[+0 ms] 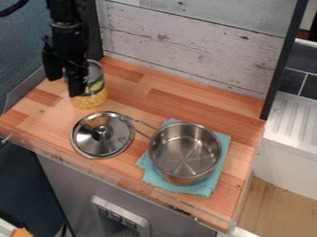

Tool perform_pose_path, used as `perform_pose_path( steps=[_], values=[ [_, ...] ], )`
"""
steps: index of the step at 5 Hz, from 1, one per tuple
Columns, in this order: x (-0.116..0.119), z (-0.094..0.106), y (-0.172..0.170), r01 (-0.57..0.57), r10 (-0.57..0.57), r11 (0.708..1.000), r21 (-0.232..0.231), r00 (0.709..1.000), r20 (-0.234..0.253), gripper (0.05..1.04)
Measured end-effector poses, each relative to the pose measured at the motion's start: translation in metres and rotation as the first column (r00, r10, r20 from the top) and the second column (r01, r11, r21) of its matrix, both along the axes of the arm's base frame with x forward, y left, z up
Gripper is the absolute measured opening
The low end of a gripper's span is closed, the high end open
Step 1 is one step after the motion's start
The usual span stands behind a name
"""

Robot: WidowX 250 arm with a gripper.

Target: Move the can of corn to the top left corner of the table

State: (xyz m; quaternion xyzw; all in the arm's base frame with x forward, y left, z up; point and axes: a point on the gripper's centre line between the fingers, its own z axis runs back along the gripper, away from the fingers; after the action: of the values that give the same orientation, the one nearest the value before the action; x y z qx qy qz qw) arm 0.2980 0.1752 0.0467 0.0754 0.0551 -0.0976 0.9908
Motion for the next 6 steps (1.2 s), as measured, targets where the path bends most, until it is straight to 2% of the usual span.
perform_pose_path(
  steps=[1,3,4,5,6],
  values=[
    [0.016,0.005,0.002,-0.076,0.077,0.997,-0.011,0.996,0.045,1.001],
    [0.031,-0.009,0.004,-0.108,0.110,0.993,-0.039,0.993,0.046,1.001],
    [0.030,-0.007,-0.001,-0.153,0.155,0.986,-0.066,0.987,0.038,1.001],
    [0.015,0.029,-0.006,-0.169,0.175,0.984,-0.058,0.979,0.102,1.001],
    [-0.010,0.053,-0.009,-0.185,0.193,0.981,-0.066,0.969,0.152,1.001]
  ],
)
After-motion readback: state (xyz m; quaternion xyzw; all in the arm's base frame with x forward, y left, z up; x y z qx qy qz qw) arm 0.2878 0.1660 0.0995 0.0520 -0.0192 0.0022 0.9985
